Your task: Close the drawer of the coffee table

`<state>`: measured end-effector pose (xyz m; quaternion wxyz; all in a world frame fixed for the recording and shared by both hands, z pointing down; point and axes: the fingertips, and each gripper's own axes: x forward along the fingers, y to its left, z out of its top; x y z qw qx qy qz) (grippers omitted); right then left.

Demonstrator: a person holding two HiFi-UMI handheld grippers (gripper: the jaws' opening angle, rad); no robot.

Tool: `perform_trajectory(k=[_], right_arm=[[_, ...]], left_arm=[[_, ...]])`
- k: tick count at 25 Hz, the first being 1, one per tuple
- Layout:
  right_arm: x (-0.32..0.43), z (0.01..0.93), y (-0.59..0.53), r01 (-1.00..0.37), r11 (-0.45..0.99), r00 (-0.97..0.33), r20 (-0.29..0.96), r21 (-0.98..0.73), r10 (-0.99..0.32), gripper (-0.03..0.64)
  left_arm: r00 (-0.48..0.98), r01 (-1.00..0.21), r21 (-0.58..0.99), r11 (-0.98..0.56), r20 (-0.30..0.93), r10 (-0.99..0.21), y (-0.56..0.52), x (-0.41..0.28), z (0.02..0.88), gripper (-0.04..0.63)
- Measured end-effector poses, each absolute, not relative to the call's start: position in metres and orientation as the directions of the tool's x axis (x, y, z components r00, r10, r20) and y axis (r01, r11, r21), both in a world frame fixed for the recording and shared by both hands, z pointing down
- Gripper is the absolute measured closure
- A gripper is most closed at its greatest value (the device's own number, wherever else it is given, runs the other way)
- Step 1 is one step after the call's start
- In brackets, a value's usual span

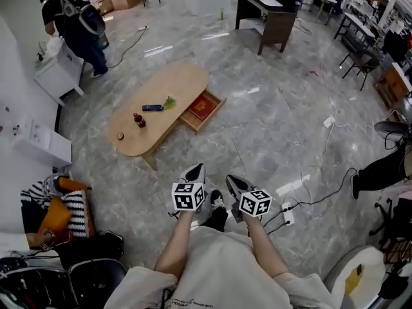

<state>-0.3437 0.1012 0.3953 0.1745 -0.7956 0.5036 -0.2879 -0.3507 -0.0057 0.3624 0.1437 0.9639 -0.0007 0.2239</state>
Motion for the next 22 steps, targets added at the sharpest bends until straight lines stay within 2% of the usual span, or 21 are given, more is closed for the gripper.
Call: perform_trajectory(k=[3, 5, 16, 22], right_arm=[[-0.33, 0.377, 0.096, -0.654, -0.338, 0.308, 0.169, -0.676, -0.936, 0.601], [-0.318, 0.374, 0.097, -0.638, -0.325, 0.319, 0.144, -0.698, -0.937, 0.601], [-0.247, 0.385, 0.089, -0.642, -0.303, 0.266, 0.165, -0.704, -0.95, 0.601], [-0.212, 0.398, 0.084, -0.612, -0.327, 0.252, 0.214, -0.72, -0.944, 0.601]], left_arm=[[0.905, -0.082, 0.292, -0.953, 0.421, 0.051, -0.014, -0.332, 0.358, 0.586], [0.909, -0.085, 0.298, -0.951, 0.414, 0.048, -0.018, -0.32, 0.357, 0.586], [0.922, -0.074, 0.356, -0.932, 0.38, 0.072, -0.032, -0.234, 0.361, 0.585], [0.929, -0.13, 0.395, -0.909, 0.369, 0.027, -0.056, -0.194, 0.365, 0.586]])
